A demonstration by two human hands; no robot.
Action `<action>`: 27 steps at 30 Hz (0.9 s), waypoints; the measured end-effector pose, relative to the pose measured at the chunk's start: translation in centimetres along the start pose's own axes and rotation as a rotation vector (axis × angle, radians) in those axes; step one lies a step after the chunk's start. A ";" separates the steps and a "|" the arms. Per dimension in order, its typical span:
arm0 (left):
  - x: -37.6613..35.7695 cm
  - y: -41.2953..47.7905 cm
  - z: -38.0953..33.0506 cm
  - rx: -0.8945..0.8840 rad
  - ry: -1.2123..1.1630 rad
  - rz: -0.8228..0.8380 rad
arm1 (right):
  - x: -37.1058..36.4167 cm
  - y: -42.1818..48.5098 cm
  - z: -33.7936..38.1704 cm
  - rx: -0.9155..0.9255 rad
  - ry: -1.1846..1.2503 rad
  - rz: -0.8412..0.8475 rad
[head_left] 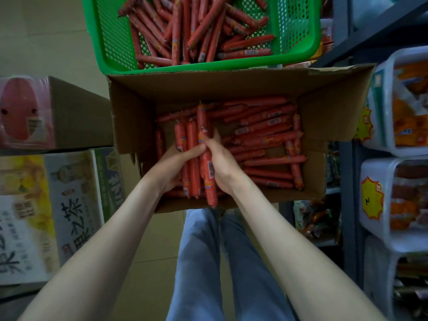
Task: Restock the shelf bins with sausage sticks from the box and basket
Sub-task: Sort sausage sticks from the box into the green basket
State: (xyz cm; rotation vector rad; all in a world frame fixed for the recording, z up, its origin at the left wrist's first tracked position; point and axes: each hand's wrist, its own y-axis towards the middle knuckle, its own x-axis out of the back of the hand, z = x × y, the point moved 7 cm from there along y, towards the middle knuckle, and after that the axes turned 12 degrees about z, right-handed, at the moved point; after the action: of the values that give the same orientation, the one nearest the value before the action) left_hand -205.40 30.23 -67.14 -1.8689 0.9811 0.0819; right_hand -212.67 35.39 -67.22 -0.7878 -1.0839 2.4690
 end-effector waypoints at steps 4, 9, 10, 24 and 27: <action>1.2 -0.2 -1.4 -0.069 0.048 -0.042 | -0.6 0.3 -0.4 -0.004 0.123 0.040; 4.0 0.2 -0.9 -0.040 0.115 -0.334 | -1.2 1.0 -0.1 0.032 0.094 0.092; 4.7 0.2 -0.8 -0.021 0.148 -0.429 | -1.5 0.9 0.0 0.029 0.070 0.114; -3.7 2.2 -0.8 -0.238 1.583 -0.329 | 16.1 -2.8 1.4 -0.409 -1.413 -0.446; -3.6 3.4 1.5 -0.053 1.793 -0.191 | 16.9 -2.6 1.2 -0.386 -1.726 -0.410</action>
State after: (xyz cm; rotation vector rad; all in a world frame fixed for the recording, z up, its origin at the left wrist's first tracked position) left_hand -209.58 32.94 -68.80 -1.7520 1.8189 -1.9521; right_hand -226.58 44.81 -70.51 1.7150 -1.8244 2.1377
